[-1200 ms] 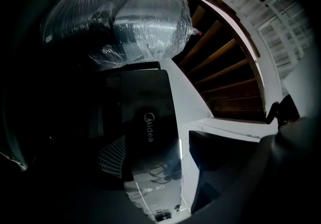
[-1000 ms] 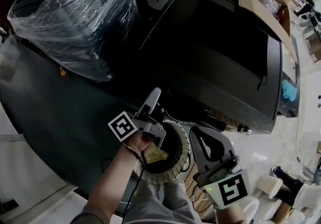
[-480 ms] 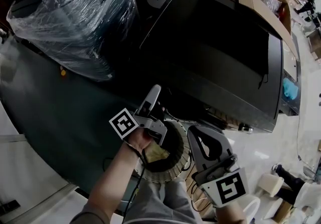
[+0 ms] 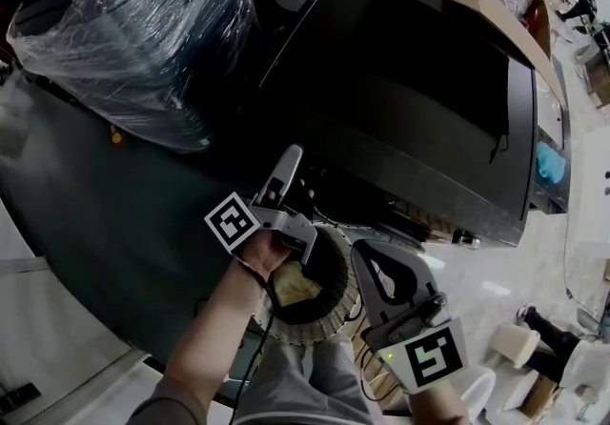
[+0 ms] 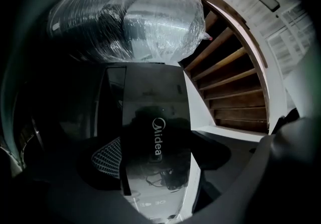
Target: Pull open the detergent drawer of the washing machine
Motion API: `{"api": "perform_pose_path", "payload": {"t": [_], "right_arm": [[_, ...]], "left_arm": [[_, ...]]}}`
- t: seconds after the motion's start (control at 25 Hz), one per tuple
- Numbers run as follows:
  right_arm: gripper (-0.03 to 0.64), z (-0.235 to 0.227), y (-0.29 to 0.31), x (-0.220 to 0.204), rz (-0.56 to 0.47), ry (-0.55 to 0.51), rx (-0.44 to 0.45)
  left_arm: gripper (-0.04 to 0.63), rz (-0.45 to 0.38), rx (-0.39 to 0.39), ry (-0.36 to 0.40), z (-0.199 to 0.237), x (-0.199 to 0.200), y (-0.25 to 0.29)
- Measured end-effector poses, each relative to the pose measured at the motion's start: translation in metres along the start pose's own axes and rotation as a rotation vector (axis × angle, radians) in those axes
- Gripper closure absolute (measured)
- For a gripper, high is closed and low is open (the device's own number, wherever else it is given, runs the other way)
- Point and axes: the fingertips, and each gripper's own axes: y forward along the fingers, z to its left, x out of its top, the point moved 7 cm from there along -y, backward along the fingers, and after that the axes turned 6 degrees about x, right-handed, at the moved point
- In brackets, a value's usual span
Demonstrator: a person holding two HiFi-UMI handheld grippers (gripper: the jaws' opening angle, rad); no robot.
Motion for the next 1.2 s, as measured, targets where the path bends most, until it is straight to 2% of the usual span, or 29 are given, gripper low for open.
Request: {"api": "perform_pose_path", "payload": {"t": [0.44, 1.2], "right_arm": [[0.584, 0.001, -0.001, 0.006, -0.002, -0.009, -0.004], [0.584, 0.018, -0.005, 0.02, -0.009, -0.019, 0.015]], "left_arm": [[0.178, 0.021, 0.023, -0.013, -0.001, -0.002, -0.008], [0.178, 0.037, 0.043, -0.019, -0.005, -0.011, -0.082]]}}
